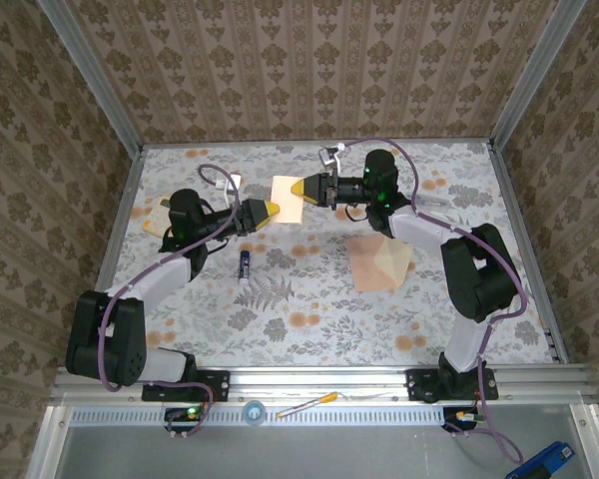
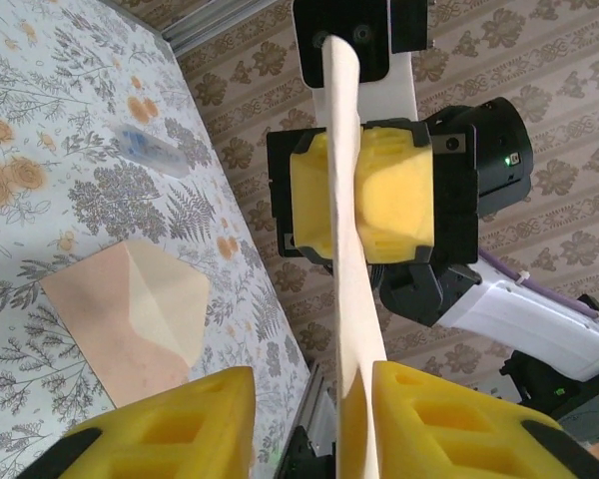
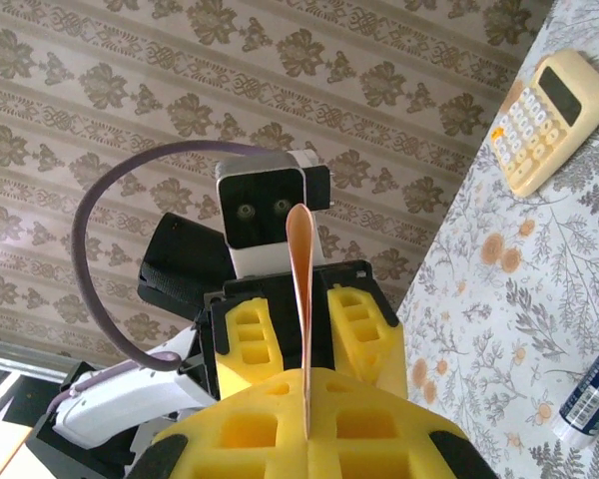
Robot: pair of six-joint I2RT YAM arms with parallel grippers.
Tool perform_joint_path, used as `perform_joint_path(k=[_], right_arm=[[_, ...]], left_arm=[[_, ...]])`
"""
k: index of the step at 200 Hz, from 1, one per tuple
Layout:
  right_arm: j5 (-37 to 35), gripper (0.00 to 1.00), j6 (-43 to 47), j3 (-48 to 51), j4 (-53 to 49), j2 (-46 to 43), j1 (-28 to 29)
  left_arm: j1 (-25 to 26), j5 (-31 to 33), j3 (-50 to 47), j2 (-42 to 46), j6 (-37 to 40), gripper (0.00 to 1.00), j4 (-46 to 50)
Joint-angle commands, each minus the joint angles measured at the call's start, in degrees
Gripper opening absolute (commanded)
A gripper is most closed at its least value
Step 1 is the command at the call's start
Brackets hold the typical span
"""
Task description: Place the letter into the envelope and seal it
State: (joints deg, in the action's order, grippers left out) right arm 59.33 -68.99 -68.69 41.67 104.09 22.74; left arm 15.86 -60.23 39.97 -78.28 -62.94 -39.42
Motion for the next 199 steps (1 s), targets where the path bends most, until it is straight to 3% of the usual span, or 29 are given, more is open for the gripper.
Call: perform_joint_path(k=[1,39,62,101,119,147,199], right_arm=[[1.00,0.00,1.34,-2.39,-0.87,-2.13,-0.39],[1.05,0.00,1.21,-3.02,-1.15,-1.70,-0.50],[0.66,0.00,1.06,-2.71,-1.19,-1.70,-0.50],[-0.09,0.36,-1.51,0.13,2.48,-1.60,-0.28],[-0.60,0.45,-2.44,1.83,4.38,-1.70,0.06],[-0.97,0.50,-2.83,3.83,5.77,-1.79,1.53],[-1.41,0.49,-3.22,6.73,7.49,-2.44,3.18]], left_arm=[[0.57,-2.04,-0.58,1.11,0.97,0.30,-1.74],[0.75,-2.09,-0.68,1.51,2.04,0.00,-0.53],[0.74,-1.44,-0.68,1.38,2.29,0.00,-0.62],[0.75,0.05,0.24,0.55,2.47,0.00,-1.16],[0.72,0.76,0.76,-0.25,1.92,0.00,-2.30],[0.61,1.56,0.79,-2.16,-0.51,0.00,-6.34],[0.27,2.66,0.99,-4.41,-2.67,0.00,-10.59]])
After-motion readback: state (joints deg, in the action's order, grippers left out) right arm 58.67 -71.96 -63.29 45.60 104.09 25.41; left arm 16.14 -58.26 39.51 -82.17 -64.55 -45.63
